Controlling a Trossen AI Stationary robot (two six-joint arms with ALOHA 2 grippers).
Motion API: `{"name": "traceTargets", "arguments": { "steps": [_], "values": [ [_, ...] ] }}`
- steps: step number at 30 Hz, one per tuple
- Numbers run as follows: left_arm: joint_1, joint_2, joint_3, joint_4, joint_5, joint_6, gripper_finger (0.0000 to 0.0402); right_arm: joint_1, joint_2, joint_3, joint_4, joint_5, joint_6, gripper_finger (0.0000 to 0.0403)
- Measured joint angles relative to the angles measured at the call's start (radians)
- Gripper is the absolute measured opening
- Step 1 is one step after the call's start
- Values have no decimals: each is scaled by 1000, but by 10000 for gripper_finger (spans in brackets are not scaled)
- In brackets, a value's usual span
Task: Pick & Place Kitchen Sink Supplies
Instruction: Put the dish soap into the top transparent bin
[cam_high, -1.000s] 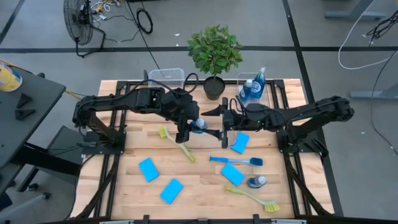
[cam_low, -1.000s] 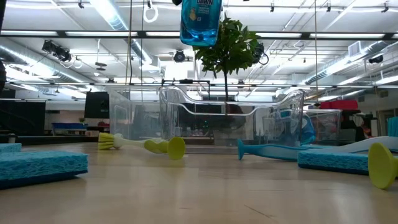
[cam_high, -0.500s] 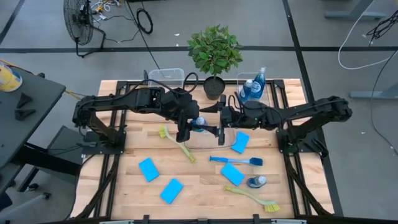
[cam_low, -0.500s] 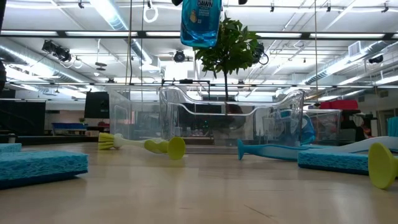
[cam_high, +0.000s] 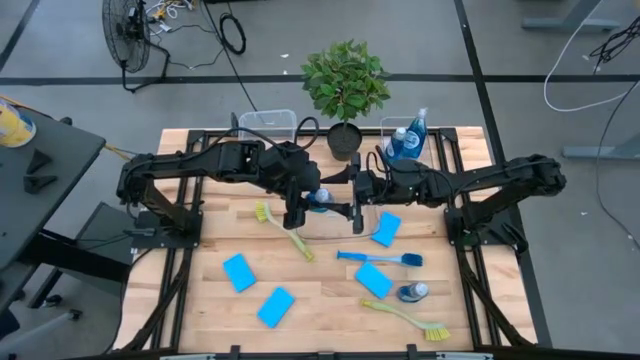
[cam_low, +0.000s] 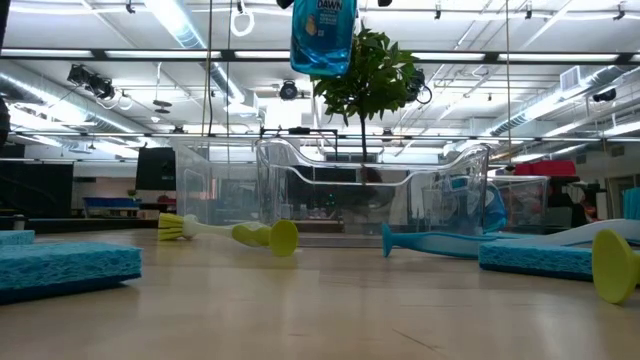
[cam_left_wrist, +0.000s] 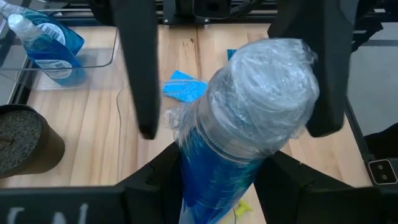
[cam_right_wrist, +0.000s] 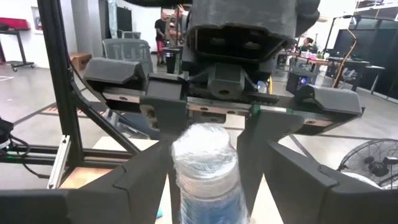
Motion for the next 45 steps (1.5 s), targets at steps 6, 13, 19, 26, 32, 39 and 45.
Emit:
{"name": "traceTargets", "arguments": {
  "steps": [6,13,19,26,32,39,45],
  "values": [
    [0,0,0,34,5,0,163,0,0,0,3,-26,0,228],
    [0,0,0,51,17,0,163,0,0,0,3,-26,0,194],
    [0,0,0,48,22,-7,163,0,0,0,3,-25,-8,151],
    [0,0,0,46,20,-8,193,0,0,0,1,-27,0,136],
    [-1,-1,0,52,-4,-24,263,1,0,-1,-3,-45,5,134],
    [0,-1,0,42,25,-78,328,1,-22,-1,-23,-16,2,133],
    [0,-1,0,29,28,-80,326,2,-85,-1,-141,33,1,133]
  ]
}}
